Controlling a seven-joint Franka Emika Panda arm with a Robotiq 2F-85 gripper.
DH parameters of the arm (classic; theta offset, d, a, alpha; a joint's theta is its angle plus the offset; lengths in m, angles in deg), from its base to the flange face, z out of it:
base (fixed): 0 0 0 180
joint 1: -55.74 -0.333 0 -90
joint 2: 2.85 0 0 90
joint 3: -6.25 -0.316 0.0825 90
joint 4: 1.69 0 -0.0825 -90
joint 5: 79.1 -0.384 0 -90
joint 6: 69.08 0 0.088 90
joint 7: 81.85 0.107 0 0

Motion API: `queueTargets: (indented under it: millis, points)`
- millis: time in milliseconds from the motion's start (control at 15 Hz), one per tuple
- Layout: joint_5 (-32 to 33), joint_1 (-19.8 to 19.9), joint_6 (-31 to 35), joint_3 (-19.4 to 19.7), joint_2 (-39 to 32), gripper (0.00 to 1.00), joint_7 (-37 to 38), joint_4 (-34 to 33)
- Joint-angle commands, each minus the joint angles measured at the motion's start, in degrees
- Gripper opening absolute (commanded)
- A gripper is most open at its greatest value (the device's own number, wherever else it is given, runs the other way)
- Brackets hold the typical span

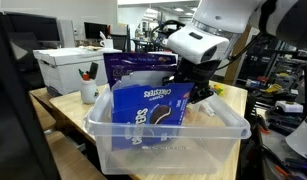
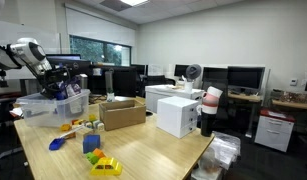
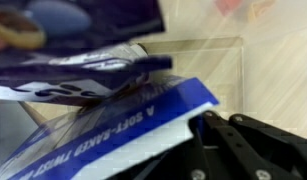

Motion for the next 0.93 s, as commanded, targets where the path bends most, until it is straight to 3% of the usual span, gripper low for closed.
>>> queueTargets:
  millis: [0, 467, 867]
  points:
    - [6.1, 1.6, 0.5, -0.5, -2.0, 0.05, 7.2, -0.9]
    - [9.9, 2.0, -5.0, -0.2, -7.1, 0.05, 12.8, -5.4]
    - [3.7, 2.2, -19.8, -0.5, -13.8, 0.05, 7.5, -14.8]
